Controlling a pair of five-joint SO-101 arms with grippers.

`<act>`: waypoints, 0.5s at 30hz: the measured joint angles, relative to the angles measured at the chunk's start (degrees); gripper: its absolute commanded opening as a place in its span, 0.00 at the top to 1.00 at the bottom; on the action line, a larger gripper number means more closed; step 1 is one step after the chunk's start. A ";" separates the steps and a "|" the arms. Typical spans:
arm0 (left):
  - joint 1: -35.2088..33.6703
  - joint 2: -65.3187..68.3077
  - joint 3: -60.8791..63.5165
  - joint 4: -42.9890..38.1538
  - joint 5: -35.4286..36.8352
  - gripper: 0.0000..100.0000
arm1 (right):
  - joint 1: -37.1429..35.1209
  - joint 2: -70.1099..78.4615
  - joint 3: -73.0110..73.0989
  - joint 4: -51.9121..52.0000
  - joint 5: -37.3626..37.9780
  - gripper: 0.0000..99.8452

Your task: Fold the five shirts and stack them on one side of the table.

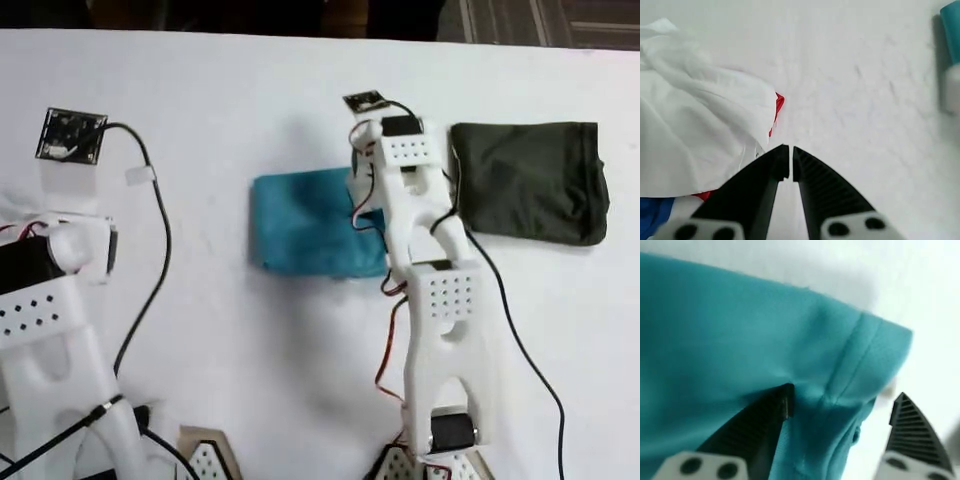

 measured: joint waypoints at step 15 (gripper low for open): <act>0.18 0.00 0.00 -2.11 0.00 0.96 | 1.49 5.71 -14.24 9.14 3.96 0.98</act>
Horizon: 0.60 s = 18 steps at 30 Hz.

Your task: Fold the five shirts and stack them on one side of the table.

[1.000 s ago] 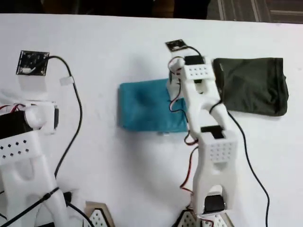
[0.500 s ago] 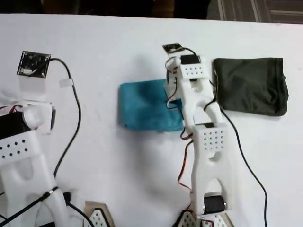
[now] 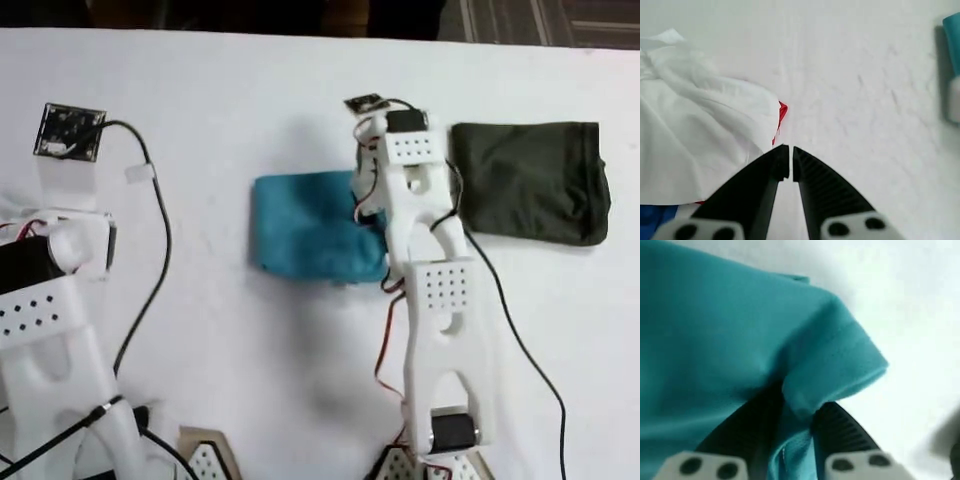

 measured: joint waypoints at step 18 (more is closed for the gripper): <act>-0.18 0.00 0.00 0.00 0.00 0.96 | 10.90 -16.62 -0.70 0.53 11.16 0.98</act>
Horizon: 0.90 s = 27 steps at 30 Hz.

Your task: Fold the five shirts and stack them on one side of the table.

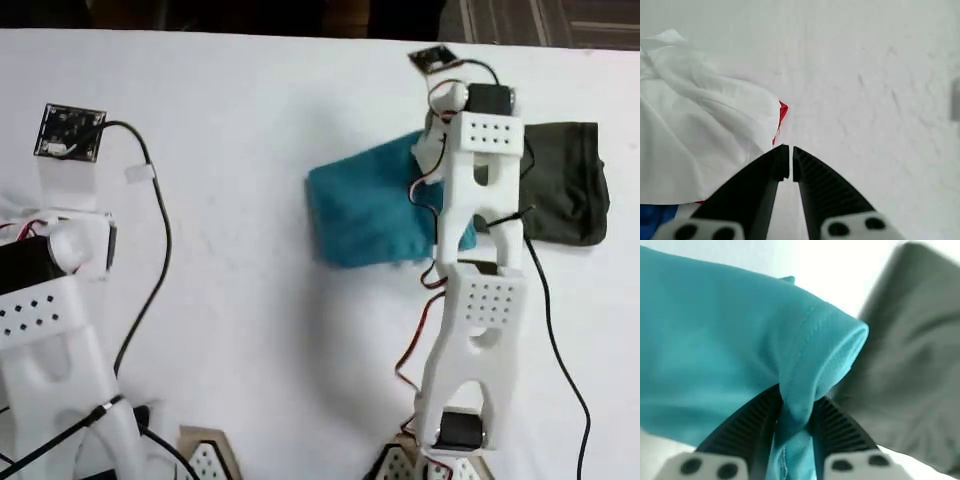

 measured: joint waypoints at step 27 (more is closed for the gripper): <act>0.09 0.00 0.00 0.00 0.00 0.96 | 20.31 -4.22 0.00 -18.99 23.03 0.98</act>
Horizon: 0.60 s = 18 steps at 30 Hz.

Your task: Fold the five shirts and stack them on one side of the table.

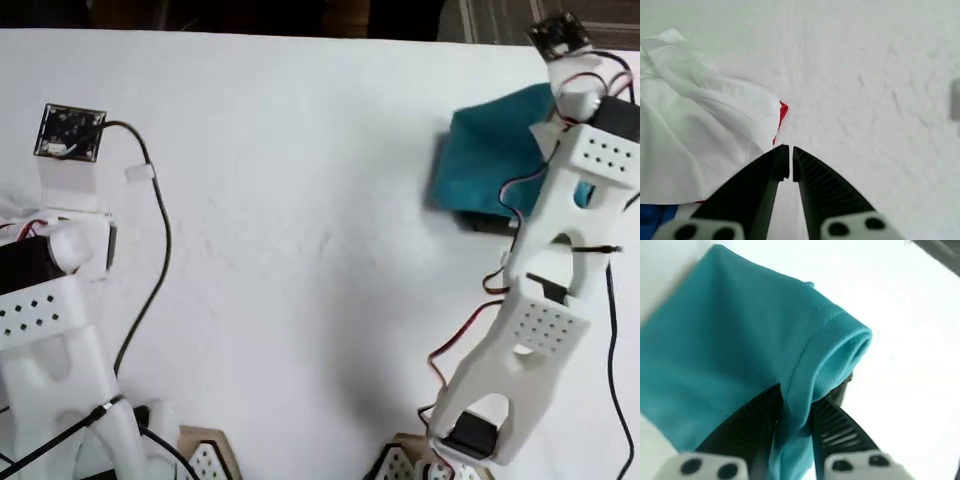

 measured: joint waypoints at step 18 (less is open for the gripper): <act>0.09 0.00 0.00 0.00 0.00 0.95 | 5.27 12.92 0.09 -21.10 5.89 0.91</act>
